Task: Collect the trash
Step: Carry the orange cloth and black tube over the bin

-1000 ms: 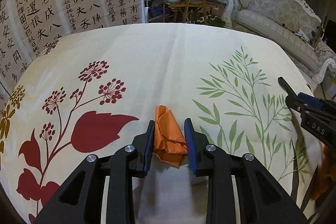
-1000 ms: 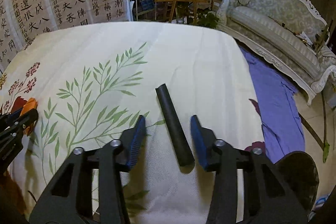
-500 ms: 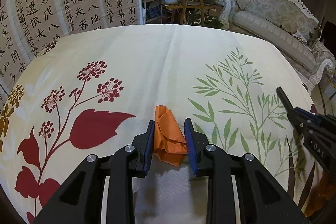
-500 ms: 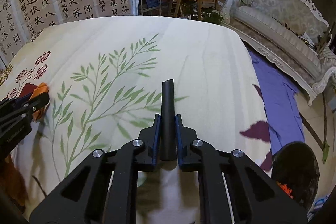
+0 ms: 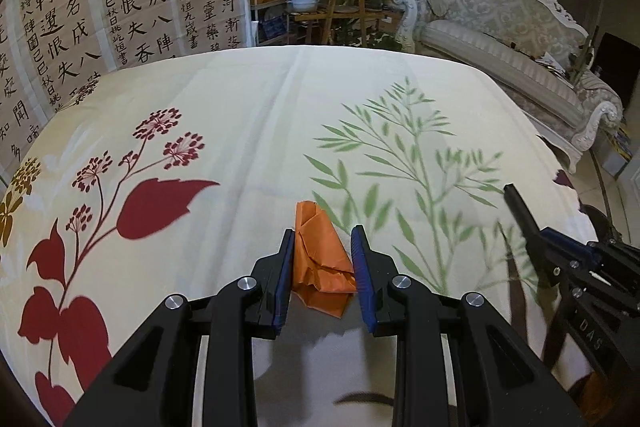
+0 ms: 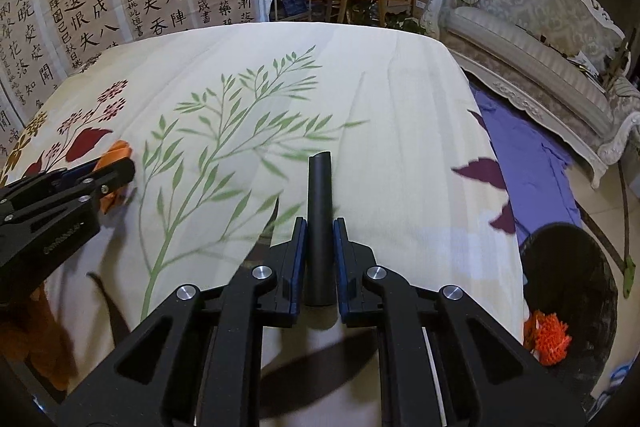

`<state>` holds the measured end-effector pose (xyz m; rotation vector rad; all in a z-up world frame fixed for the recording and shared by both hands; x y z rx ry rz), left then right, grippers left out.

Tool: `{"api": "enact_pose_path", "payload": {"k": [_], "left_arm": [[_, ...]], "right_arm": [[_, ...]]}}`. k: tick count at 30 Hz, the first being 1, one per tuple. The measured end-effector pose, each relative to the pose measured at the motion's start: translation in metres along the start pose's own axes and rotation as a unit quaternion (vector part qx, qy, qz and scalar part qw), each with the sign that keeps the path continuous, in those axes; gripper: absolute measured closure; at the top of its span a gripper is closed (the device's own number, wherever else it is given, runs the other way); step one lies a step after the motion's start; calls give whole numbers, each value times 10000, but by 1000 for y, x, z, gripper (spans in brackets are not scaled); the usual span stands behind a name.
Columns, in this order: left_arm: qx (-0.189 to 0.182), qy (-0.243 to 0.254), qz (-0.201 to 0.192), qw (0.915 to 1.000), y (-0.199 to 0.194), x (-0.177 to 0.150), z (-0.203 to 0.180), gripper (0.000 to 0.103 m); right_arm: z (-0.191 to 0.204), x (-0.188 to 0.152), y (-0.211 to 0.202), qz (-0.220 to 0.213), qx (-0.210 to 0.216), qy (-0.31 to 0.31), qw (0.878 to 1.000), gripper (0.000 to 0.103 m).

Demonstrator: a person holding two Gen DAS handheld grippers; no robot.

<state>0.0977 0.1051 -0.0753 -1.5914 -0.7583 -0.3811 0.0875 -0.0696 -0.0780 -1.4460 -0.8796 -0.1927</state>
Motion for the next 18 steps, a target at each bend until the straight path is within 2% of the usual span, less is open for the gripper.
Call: {"api": "enact_pose_path", "payload": {"k": [11, 18], "left_arm": [[-256, 189, -48, 9995, -19, -26, -33, 74], [-508, 391, -82, 9979, -32, -40, -63, 74]], "right_arm": [[-3, -27, -31, -154, 2, 187, 9997, 90], [-19, -42, -51, -278, -202, 371, 9987, 90]]}}
Point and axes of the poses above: each gripper's, at about its wrist camera, not at the fingertips, and y roughly the way its jaws point, z to its left, x to its top, the point moved 4 cm from there along y, roughly the way its jaws point, and after that the axes turned 12 degrees about -y, right-handed, at the moved point
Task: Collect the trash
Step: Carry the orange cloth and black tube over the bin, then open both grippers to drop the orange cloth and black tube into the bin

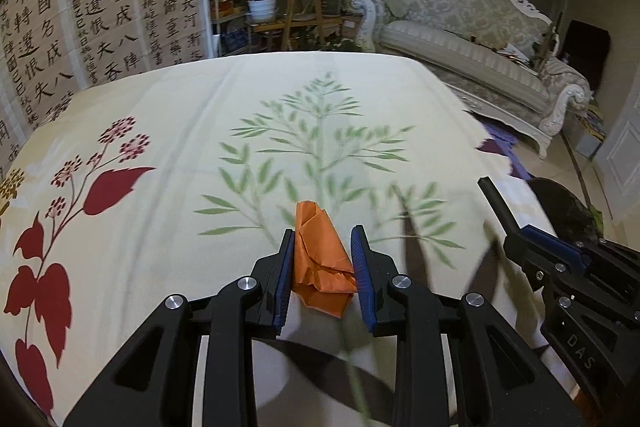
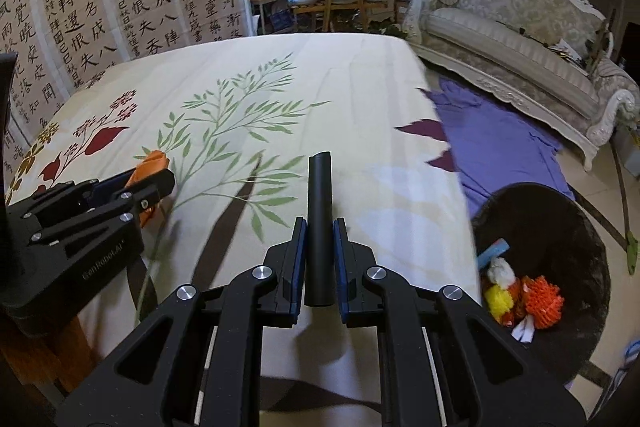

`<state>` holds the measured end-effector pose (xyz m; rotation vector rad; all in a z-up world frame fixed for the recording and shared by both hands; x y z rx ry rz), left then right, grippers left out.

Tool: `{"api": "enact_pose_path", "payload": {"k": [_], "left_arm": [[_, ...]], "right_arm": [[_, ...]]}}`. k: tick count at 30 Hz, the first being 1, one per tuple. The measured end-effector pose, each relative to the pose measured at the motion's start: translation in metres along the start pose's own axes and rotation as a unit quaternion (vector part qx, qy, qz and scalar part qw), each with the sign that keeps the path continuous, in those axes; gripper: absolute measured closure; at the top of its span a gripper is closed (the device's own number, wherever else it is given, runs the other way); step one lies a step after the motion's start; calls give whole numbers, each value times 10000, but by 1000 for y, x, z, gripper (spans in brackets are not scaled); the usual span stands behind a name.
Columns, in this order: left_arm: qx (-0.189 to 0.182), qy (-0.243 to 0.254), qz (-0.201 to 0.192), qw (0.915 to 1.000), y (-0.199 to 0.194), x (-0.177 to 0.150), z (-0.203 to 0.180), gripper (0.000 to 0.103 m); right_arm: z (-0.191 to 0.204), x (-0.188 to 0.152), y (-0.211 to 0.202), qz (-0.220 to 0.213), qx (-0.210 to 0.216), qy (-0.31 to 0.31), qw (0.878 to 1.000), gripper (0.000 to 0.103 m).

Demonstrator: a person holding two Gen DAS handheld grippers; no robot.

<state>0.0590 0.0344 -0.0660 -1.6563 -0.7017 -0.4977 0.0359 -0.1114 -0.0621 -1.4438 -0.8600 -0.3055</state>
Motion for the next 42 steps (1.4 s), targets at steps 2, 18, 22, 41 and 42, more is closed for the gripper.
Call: {"api": "enact_pose_path", "payload": {"k": [2, 18, 22, 41, 42], "left_arm": [[-74, 53, -13, 10000, -2, -2, -10, 74], [-807, 751, -48, 9939, -11, -17, -109, 74], [-987, 959, -22, 9905, -11, -23, -138, 74], [-1327, 1564, 47, 9787, 16, -37, -235, 74], [-1315, 1577, 50, 9787, 19, -37, -239, 74]], "right_arm": [[-8, -5, -6, -25, -63, 50, 10000, 90], [-102, -55, -58, -147, -1105, 901, 9897, 90], [-125, -70, -66, -126, -1396, 1099, 9840, 90], [-200, -97, -58, -116, -1913, 1586, 9686, 90], [-204, -97, -57, -110, -1934, 1592, 9681, 90]]}}
Point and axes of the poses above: each gripper's, at about its wrist camera, not at the fingertips, and y roughly the way its jaws point, z to its left, x to its top, the point moved 4 cm from there along y, roughly the way its jaws point, and after that the axes turned 12 degrees about -y, right-handed, at the moved point
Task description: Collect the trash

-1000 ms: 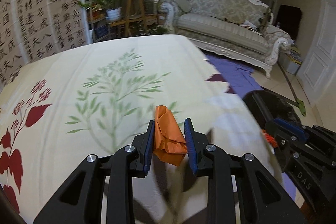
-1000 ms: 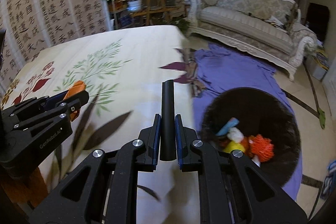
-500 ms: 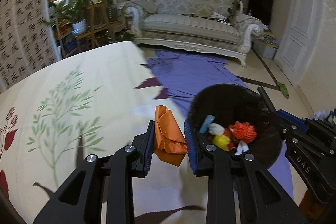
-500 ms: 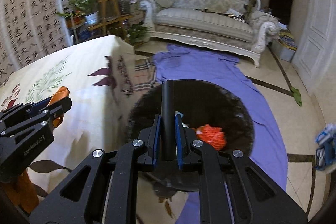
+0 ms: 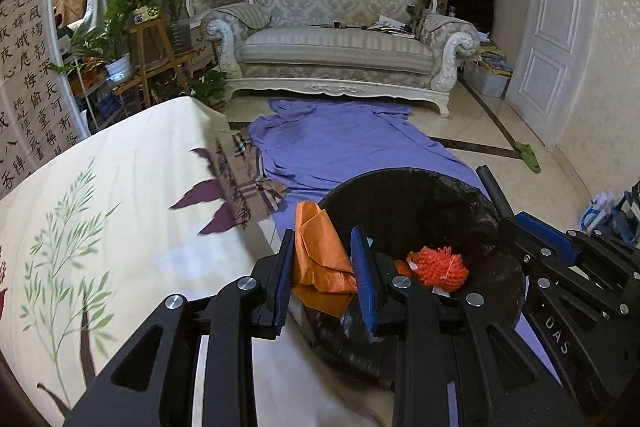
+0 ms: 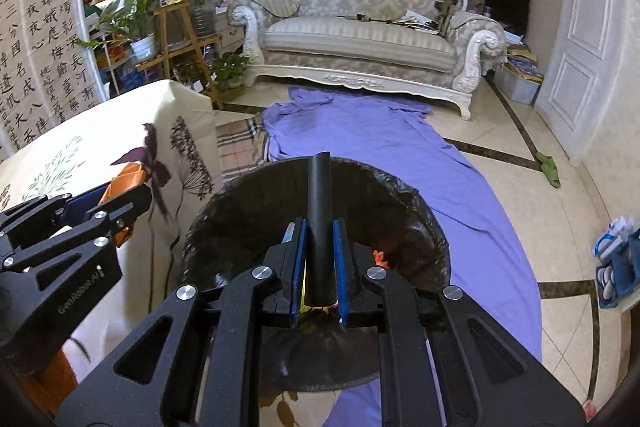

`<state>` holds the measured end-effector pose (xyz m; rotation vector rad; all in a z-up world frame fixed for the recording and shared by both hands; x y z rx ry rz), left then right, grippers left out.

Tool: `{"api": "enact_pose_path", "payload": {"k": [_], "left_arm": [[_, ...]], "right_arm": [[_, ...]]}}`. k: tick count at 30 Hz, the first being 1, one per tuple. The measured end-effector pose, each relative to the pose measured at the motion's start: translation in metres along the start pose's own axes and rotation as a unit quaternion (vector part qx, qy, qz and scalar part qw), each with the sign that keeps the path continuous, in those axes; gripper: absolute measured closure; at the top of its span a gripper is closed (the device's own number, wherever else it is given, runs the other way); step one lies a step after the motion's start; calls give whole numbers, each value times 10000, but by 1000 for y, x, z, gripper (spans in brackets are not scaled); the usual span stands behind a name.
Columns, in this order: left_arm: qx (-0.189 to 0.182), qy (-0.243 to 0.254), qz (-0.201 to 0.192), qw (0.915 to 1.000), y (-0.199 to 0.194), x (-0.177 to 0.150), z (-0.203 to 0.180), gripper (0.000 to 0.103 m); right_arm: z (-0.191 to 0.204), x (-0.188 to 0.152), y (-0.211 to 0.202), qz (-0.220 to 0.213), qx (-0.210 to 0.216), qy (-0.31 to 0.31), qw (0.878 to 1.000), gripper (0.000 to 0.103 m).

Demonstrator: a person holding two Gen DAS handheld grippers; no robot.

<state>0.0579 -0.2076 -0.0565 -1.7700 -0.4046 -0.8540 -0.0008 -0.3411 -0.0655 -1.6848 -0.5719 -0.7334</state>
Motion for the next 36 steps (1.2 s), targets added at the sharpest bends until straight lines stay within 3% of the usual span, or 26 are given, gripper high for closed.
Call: {"api": "enact_pose_path", "payload": {"k": [9, 18, 21, 23, 25, 28, 30, 36], "left_arm": [[97, 12, 200, 9998, 32, 3, -18, 74], [148, 18, 273, 9995, 38, 6, -24, 73], [167, -16, 284, 9995, 38, 5, -23, 64], [175, -51, 265, 9995, 37, 5, -22, 57], [194, -88, 219, 9995, 36, 6, -22, 45], [208, -121, 168, 9996, 34, 7, -22, 36], [214, -111, 153, 9996, 34, 7, -23, 30], [270, -115, 124, 9995, 33, 9, -21, 24]], "right_arm": [[-18, 3, 26, 100, -41, 139, 9998, 90], [-27, 5, 41, 158, -65, 245, 9996, 88], [-29, 4, 44, 172, -73, 273, 9995, 84], [-31, 4, 43, 152, -115, 286, 9994, 74], [-31, 4, 42, 146, -139, 294, 9994, 73], [-33, 4, 41, 135, -191, 330, 9992, 69], [-35, 3, 38, 110, -256, 347, 9990, 61], [-40, 5, 32, 60, -449, 358, 9983, 44]]}}
Point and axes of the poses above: each gripper's, at about its wrist camera, not at the fingertips, and y roughly the way its jaws point, z to its left, x to its top, the point moved 4 cm from there along y, roughly the way its jaws point, and after that the axes turned 12 degrees about -y, right-handed, at the moved point
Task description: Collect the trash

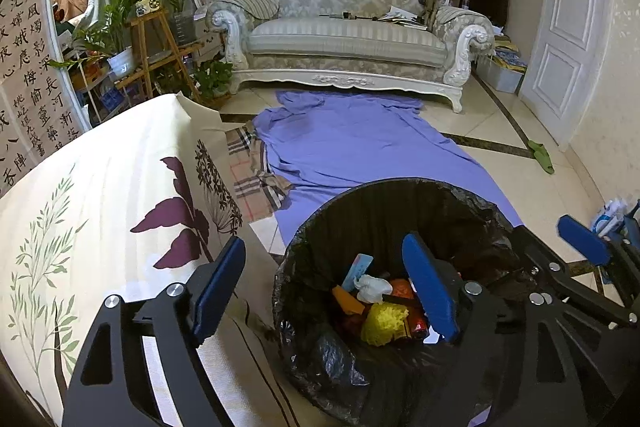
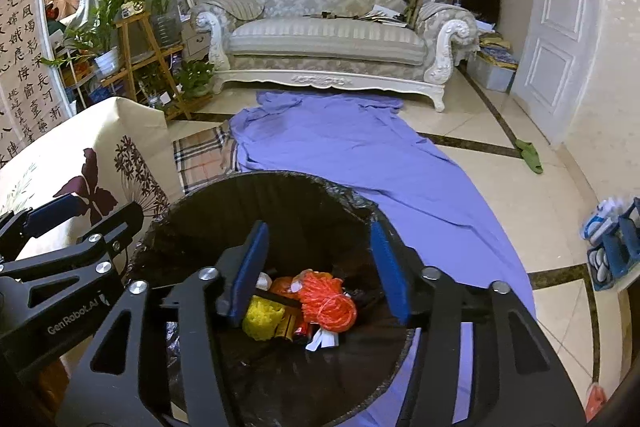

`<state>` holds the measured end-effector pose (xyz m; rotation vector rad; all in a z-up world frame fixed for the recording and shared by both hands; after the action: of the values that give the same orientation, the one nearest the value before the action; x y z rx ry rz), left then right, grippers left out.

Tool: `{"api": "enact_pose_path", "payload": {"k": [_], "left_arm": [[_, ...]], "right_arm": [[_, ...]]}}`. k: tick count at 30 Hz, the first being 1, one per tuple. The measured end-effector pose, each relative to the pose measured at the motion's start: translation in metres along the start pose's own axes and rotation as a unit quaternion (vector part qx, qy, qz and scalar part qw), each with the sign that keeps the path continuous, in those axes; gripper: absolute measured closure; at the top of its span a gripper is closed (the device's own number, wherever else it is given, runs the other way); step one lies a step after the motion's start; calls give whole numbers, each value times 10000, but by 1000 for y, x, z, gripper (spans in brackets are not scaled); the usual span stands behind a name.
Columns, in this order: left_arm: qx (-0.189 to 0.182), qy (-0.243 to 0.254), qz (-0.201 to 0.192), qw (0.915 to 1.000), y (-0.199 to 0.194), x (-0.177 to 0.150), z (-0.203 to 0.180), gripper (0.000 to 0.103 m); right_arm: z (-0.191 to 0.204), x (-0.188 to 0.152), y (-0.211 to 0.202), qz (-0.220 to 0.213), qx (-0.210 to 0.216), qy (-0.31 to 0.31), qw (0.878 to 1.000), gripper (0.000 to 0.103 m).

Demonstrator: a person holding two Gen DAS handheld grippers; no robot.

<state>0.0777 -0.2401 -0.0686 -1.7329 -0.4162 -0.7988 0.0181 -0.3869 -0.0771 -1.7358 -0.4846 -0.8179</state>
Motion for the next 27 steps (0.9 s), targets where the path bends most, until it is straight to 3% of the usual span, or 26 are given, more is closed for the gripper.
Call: {"api": "enact_pose_path", "payload": {"k": [6, 10, 12, 27], "left_arm": [[109, -101, -35, 9999, -3, 2, 10, 21], [119, -104, -91, 9998, -7, 1, 13, 20], [115, -119, -120, 9998, -9, 1, 13, 20], [174, -159, -352, 9991, -31, -1, 24, 19]], "right_arm": [[-6, -2, -6, -50, -162, 87, 9998, 25], [-10, -6, -10, -68, -211, 151, 9996, 21], [-10, -8, -13, -90, -248, 182, 9995, 13], [-1, -15, -39, -349, -710, 2, 9969, 5]]}}
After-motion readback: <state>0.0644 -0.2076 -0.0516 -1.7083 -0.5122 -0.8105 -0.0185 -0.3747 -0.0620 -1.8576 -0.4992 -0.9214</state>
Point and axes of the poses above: each gripper's, at about its wrist camera, not at the fingertips, and y roughly the way its jaws point, z to its left, x to its top, the point moved 4 cm from there along y, roughly the way its jaws point, and after that the axes turned 12 degrees about -y, right-handed, at the moved point
